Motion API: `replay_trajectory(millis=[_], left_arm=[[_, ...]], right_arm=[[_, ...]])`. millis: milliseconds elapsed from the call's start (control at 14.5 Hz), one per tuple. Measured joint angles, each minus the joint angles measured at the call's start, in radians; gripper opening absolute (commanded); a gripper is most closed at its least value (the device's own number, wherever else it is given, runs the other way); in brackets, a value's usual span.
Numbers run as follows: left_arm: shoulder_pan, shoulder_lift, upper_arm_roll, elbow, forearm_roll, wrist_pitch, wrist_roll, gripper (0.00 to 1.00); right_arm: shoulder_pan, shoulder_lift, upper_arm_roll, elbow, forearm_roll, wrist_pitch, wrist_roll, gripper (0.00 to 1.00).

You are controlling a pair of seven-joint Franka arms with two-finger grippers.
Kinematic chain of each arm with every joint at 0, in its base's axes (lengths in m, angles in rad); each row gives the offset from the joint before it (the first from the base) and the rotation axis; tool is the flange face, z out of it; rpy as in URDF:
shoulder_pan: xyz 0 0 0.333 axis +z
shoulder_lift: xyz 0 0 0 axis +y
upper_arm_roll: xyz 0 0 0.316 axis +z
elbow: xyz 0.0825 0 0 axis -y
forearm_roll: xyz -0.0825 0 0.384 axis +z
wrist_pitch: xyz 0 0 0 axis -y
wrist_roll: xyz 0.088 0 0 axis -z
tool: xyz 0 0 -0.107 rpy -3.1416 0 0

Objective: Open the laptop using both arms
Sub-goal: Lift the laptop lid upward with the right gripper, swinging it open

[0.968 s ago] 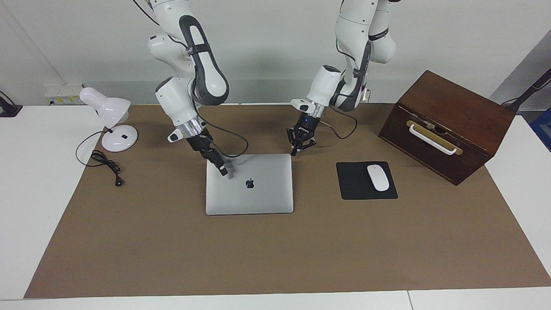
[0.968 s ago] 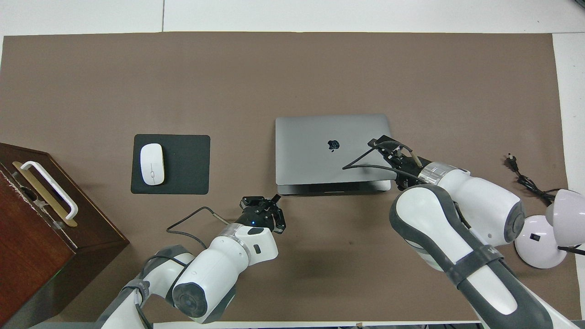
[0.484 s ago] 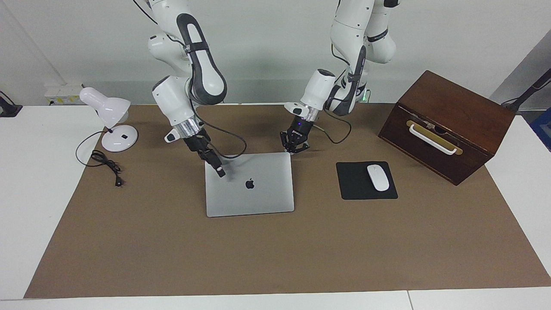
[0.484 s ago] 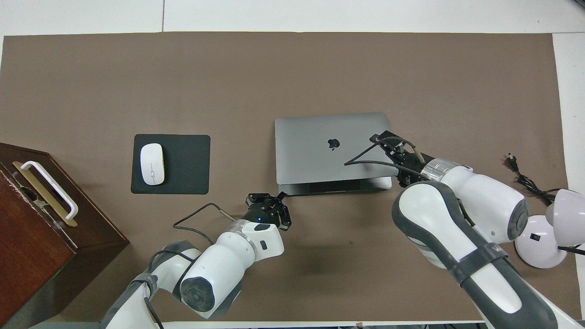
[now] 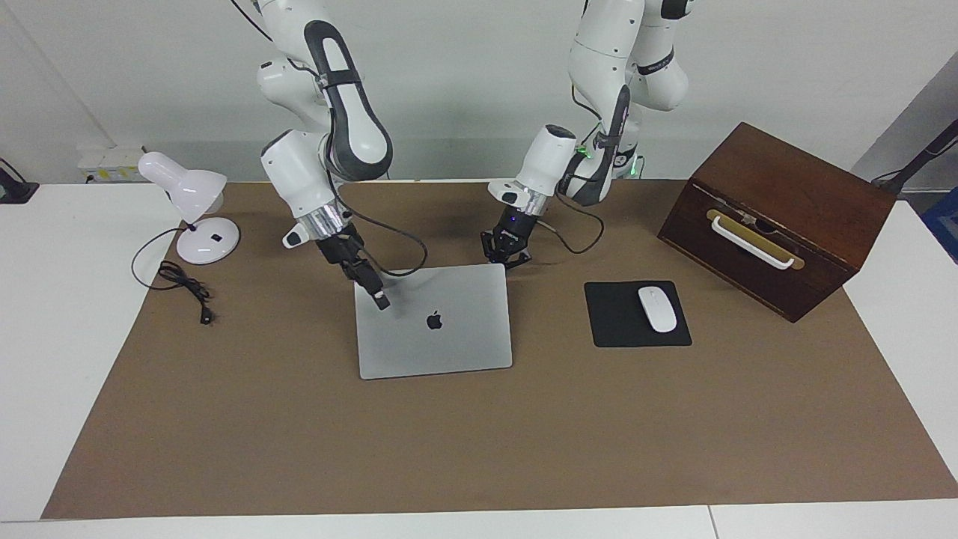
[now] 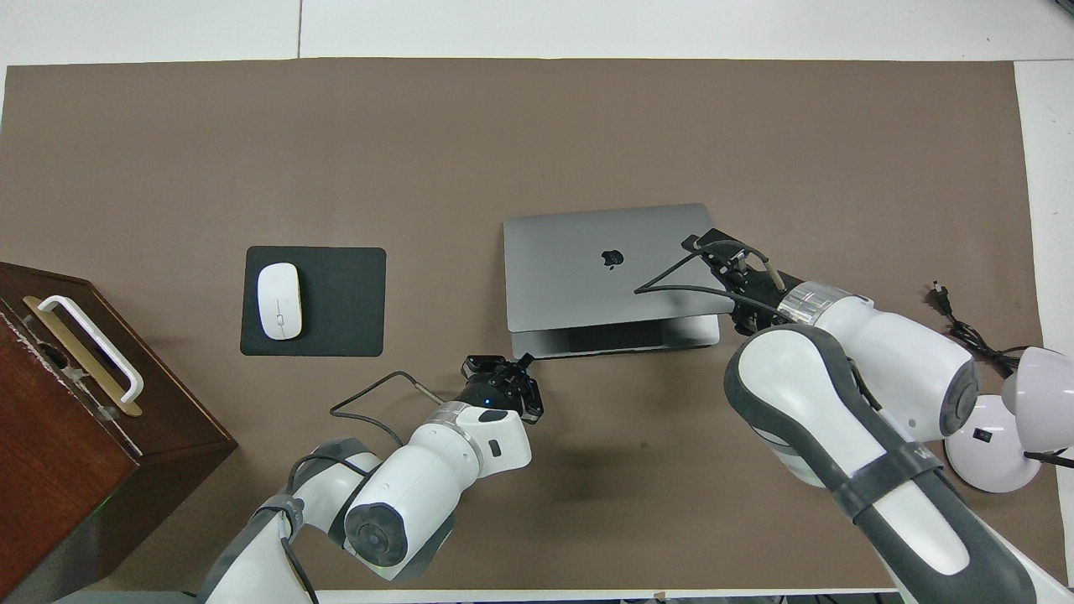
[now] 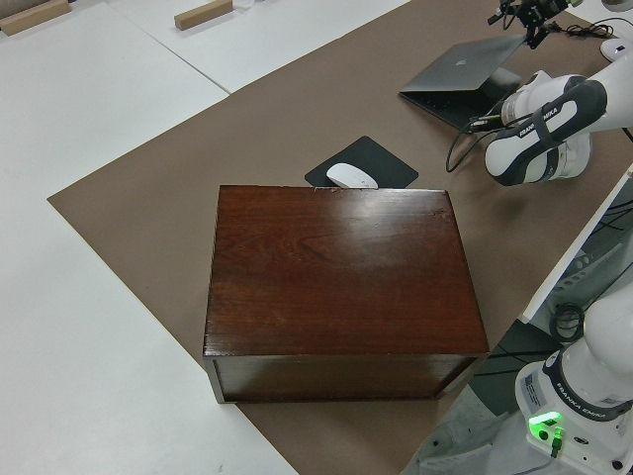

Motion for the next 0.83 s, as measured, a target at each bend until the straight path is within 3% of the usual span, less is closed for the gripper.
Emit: replay_trajectory(millis=[829], left_arm=[[-0.005, 0.001, -0.001, 0.000, 0.000, 0.000, 0.000, 0.00]], right_arm=[[-0.017, 0.028, -0.001, 0.124, 0.000, -0.004, -0.002, 0.99]])
